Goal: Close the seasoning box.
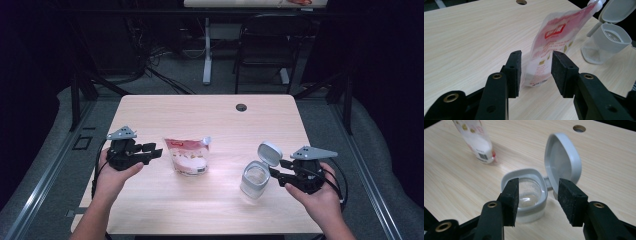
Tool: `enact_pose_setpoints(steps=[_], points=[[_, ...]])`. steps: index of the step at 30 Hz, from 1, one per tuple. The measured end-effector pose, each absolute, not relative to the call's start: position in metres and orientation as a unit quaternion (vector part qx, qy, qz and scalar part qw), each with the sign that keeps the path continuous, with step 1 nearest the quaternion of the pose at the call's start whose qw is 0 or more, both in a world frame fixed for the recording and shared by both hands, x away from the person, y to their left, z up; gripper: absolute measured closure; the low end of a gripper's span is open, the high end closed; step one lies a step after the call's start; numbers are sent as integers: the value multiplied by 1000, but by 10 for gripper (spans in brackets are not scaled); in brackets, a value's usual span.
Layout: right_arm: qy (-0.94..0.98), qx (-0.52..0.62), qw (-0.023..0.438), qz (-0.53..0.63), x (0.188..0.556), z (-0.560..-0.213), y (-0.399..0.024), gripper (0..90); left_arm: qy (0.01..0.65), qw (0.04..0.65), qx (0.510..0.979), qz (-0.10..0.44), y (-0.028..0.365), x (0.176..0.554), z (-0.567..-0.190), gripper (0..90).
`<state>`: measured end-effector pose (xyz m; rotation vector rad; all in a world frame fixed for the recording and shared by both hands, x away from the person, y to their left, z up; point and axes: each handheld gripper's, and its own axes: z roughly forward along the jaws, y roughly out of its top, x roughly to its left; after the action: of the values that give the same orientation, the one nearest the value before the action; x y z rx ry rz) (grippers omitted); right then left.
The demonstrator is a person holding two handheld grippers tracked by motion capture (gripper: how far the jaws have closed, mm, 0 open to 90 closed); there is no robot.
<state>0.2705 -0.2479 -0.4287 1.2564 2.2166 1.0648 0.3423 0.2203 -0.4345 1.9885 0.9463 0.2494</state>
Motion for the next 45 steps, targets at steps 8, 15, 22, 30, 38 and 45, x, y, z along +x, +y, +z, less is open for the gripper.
enact_pose_setpoints(steps=[8, 15, 22, 30, 38, 45], points=[[805, 415, 183, 383, 282, -415, -230, 568, 375, 448, 806, 92, 213, 350, -428, 621], [816, 393, 175, 386, 294, -407, -214, 613, 363, 443, 815, 88, 206, 356, -421, 625], [821, 375, 172, 394, 306, -402, -196, 639, 353, 434, 822, 105, 201, 357, -422, 654], [828, 363, 160, 395, 320, -406, -176, 647, 360, 437, 818, 101, 204, 362, -430, 697], [837, 346, 150, 396, 329, -408, -161, 648, 360, 444, 815, 95, 204, 364, -434, 734], [843, 334, 144, 395, 337, -411, -145, 646, 361, 445, 814, 91, 205, 365, -436, 747]])
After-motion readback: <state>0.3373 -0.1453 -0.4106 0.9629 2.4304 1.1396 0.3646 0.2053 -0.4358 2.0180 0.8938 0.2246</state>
